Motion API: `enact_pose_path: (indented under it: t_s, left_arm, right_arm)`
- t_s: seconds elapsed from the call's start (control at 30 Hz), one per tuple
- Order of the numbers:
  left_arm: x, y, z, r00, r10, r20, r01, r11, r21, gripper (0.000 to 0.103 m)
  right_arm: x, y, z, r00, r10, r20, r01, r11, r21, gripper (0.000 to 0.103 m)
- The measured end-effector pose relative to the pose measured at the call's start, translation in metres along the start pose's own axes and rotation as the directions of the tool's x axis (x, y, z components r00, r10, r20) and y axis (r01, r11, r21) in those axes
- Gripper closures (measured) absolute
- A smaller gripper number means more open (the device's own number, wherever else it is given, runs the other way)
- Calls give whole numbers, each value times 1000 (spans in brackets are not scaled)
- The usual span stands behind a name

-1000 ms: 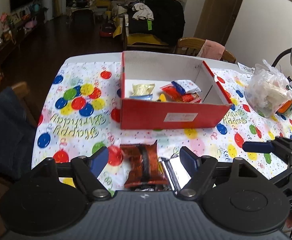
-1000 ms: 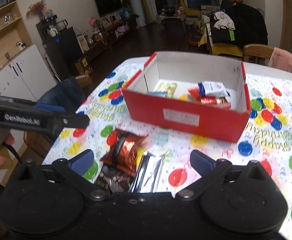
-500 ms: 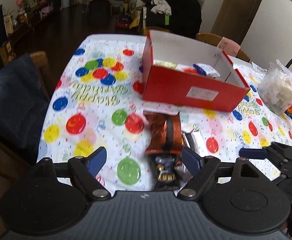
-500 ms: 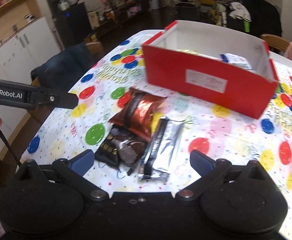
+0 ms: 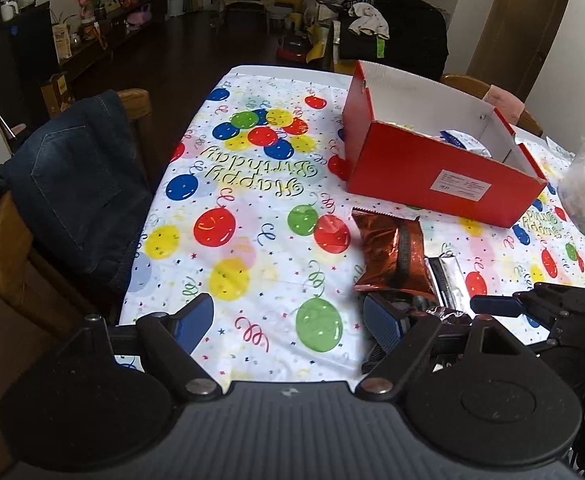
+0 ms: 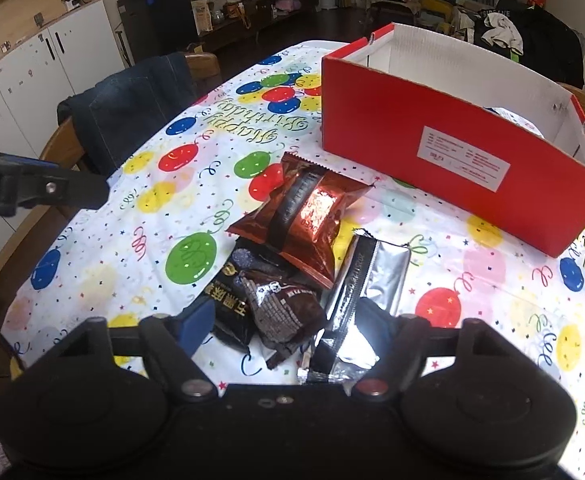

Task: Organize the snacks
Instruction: 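Grasp the black chocolate packet with the left gripper while the right grasps the brown wrapped chocolate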

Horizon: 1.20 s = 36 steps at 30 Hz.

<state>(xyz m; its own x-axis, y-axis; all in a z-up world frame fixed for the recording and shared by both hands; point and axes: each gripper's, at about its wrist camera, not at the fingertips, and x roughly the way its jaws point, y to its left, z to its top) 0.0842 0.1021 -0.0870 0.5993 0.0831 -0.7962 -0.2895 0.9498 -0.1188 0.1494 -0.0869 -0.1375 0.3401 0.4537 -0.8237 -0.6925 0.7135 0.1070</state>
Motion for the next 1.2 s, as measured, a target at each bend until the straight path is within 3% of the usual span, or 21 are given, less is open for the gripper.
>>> enact_pose_path:
  t_s: [0.3, 0.43, 0.6, 1.2]
  left_arm:
    - [7, -1, -4, 1000, 0, -27, 0, 1000, 10, 21]
    - [9, -5, -5, 999, -4, -35, 5, 1000, 31, 21]
    - [13, -8, -6, 999, -8, -51, 10, 999, 47, 21]
    - [30, -20, -3, 995, -34, -99, 41, 997, 71, 21]
  right_arm:
    - [17, 2, 0, 999, -43, -32, 43, 999, -2, 50]
    - [18, 4, -1, 999, -45, -26, 45, 999, -15, 53]
    - [15, 5, -2, 999, -41, -11, 41, 999, -18, 67]
    - [-3, 1, -5, 1000, 0, 28, -2, 999, 38, 80]
